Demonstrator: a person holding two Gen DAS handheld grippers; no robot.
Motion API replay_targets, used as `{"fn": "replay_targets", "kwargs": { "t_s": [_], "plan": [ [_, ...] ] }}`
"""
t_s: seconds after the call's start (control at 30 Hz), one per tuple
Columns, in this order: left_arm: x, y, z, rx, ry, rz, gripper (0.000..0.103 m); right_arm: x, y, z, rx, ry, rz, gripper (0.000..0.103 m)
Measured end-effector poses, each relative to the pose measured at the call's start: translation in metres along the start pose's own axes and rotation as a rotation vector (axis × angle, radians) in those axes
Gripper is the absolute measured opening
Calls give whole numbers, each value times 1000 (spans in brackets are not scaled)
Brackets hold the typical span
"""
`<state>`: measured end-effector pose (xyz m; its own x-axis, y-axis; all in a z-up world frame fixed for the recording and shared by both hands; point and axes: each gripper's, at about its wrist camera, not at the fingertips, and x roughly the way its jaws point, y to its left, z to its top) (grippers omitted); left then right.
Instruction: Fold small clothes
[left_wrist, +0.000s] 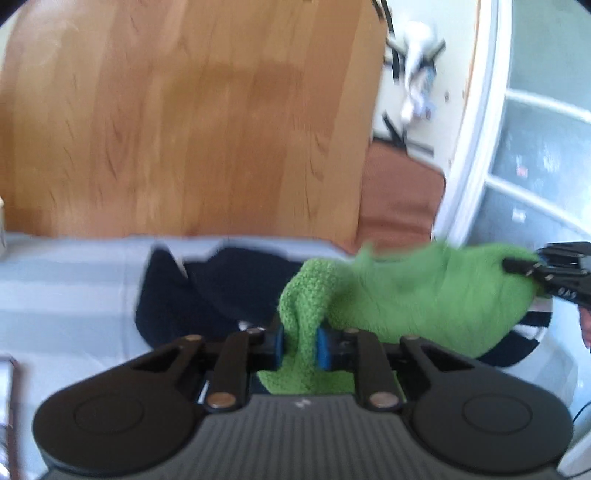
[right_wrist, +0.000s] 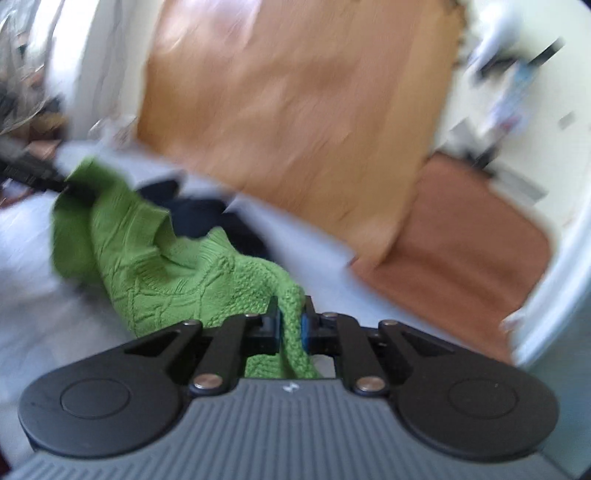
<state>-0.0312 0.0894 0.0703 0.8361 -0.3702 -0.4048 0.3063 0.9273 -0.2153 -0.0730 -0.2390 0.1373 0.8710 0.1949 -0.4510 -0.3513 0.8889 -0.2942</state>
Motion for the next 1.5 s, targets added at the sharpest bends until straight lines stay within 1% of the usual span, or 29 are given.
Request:
{"fn": "replay_targets", "kwargs": {
  "t_s": [0.03,0.07,0.17,0.23,0.33,0.37,0.4,0.47,0.57,0.63,0.7,0.77,0.8,0.9,0.97,1.03,1.07,1.1,1.13,1.17,1.2,1.23,1.27,1.33,1.37,1.4,1.43,1.47,1.5],
  "plan": [
    [-9,-3,9,0,-37,1,15,-8,-6,12,6,-54,-49,12],
    [-23,-9,21,15,-94,5,15,-14,-9,26,9,-104,-85,12],
    [-65,-32,56,88,-260,30,15,-39,-11,67,-4,-269,-174,12],
    [-98,-48,81,125,-375,61,15,-66,-15,91,-22,-375,-227,12],
    [-143,-67,118,145,-502,103,15,-89,-21,132,-38,-509,-281,12],
    [-158,-72,130,149,-538,115,15,-97,-24,147,-37,-544,-291,12],
    [-171,-78,141,154,-569,124,15,-114,-28,150,-30,-569,-299,12],
    [-193,-89,159,165,-621,148,15,-127,-37,178,-21,-606,-302,12],
    [-206,-103,173,190,-655,184,15,-130,-53,209,-4,-606,-288,12],
    [-202,-105,178,190,-643,196,16,-119,-61,216,-6,-576,-274,12],
    [-190,-102,177,180,-607,207,16,-107,-62,206,-9,-534,-260,12],
    [-157,-92,173,168,-546,223,16,-91,-55,187,2,-471,-250,12],
    [-136,-86,172,160,-505,231,16,-76,-57,179,11,-441,-233,12],
    [-69,-65,163,153,-389,279,16,-16,-67,148,55,-324,-202,12],
    [-18,-50,159,151,-322,319,16,36,-76,128,93,-253,-196,12],
    [44,-32,152,134,-251,360,20,96,-83,107,150,-179,-182,13],
    [70,-24,148,128,-216,383,23,133,-87,95,175,-121,-165,15],
    [102,-13,139,123,-150,423,24,166,-90,86,173,-58,-154,24],
    [131,-1,127,106,-54,457,24,200,-89,70,161,27,-185,41],
    [148,8,116,70,22,462,23,221,-87,54,159,93,-219,46],
    [160,19,99,11,88,431,22,233,-88,37,166,144,-216,45],
    [162,26,83,-25,105,395,22,235,-91,23,184,164,-184,45],
    [160,29,64,-34,103,379,22,230,-92,10,199,172,-155,44],
    [152,28,39,-26,91,369,22,210,-89,-11,196,183,-119,46],
    [148,26,30,-27,84,345,22,197,-85,-18,190,182,-91,46],
    [142,22,17,-26,84,310,22,185,-81,-23,190,183,-54,49],
    [139,18,7,-19,87,284,22,174,-74,-33,191,190,-8,58],
    [136,13,0,-8,90,267,23,165,-69,-39,185,198,29,62],
    [133,7,-10,7,93,250,25,159,-65,-46,179,209,52,71]
  ]
}}
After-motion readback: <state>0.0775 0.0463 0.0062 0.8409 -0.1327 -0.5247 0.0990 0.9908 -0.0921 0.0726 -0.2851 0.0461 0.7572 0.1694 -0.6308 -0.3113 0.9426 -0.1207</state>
